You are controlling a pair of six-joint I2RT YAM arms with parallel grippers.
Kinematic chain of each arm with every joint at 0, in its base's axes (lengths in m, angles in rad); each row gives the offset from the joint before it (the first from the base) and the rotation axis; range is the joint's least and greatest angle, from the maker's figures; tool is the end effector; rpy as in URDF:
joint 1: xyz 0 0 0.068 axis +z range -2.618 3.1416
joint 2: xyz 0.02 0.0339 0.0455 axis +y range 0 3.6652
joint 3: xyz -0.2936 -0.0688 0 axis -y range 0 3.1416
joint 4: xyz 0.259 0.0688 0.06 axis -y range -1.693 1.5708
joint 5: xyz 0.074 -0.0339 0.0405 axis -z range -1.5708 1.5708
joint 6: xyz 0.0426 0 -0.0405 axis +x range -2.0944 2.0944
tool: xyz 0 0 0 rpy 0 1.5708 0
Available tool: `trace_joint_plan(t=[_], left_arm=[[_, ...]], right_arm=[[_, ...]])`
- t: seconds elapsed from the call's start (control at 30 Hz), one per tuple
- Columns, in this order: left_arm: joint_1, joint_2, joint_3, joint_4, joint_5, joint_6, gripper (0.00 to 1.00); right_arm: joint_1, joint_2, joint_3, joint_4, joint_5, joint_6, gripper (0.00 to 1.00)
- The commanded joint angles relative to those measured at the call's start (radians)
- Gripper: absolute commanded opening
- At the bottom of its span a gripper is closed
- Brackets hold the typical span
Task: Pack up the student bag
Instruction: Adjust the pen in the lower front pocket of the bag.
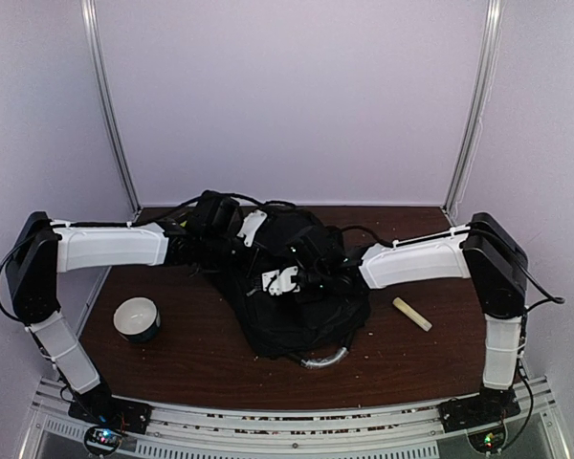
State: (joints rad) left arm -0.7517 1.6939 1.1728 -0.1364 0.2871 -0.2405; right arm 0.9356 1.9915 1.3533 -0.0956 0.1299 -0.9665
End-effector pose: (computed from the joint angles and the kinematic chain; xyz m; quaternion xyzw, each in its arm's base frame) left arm 0.2850 -0.2830 0.2578 0.2856 0.8435 -0.3206 0.3227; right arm 0.2833 0.3751 0.1975 -0.7269 0.5511 -0.0656 0.4046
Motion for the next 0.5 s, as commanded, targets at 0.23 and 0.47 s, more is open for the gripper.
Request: trace_joint_plan(t=[0.23, 0.47], left_arm=[[-0.012, -0.023, 0.033, 0.036, 0.019, 0.01, 0.0], [-0.012, -0.026, 0.028, 0.034, 0.011, 0.021, 0.0]], right_arm=[[0.02, -0.237, 0.006, -0.264, -0.188, 0.148, 0.01], [0.018, -0.447, -0.077, -0.537, -0.283, 0.22, 0.12]])
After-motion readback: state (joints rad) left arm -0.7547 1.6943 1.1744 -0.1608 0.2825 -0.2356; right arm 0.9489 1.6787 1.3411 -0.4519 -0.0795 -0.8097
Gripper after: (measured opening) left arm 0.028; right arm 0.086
